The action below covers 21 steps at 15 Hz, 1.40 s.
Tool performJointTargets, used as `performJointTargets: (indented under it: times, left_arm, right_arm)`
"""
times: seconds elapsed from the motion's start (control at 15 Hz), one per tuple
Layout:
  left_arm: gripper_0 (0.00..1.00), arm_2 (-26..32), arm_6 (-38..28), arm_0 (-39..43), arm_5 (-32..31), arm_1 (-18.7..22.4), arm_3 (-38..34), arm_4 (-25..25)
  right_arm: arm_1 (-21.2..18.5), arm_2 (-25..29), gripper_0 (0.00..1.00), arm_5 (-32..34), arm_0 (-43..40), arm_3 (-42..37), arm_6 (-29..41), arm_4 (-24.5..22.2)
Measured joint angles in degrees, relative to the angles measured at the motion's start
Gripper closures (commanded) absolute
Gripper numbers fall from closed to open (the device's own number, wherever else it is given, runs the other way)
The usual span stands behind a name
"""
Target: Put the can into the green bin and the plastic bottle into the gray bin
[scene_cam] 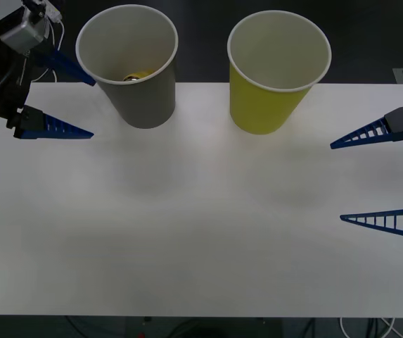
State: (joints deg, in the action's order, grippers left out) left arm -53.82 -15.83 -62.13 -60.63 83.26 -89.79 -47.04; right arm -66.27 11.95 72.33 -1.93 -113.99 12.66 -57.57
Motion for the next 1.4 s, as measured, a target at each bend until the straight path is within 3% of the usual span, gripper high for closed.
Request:
performJointTargets:
  times: [0.13,0.4,0.53,0.67,0.93,1.4]
  left_arm:
    - [0.0,5.7,0.1,5.3,0.4,-1.2,-0.9,-0.8]
    - [0.0,25.7,-0.9,23.1,0.3,-7.0,-5.4,-8.9]
    - [0.0,35.0,-1.8,30.7,-1.9,-10.4,-8.3,-13.4]
    - [0.0,41.3,-2.6,35.4,-5.3,-12.7,-9.9,-14.6]
    - [0.0,46.3,-3.5,40.8,-6.5,-13.4,-14.3,-14.9]
    - [0.0,55.4,-3.6,52.0,-6.5,-13.9,-24.1,-20.9]
  right_arm:
    - [0.0,0.0,0.0,0.0,0.0,0.0,0.0,0.0]
    - [0.0,0.0,0.0,0.0,0.0,0.0,0.0,0.0]
    - [0.0,0.0,0.0,0.0,0.0,0.0,0.0,0.0]
    - [0.0,0.0,0.0,0.0,0.0,0.0,0.0,0.0]
    - [0.0,0.0,0.0,0.0,0.0,0.0,0.0,0.0]
    - [0.0,0.0,0.0,0.0,0.0,0.0,0.0,0.0]
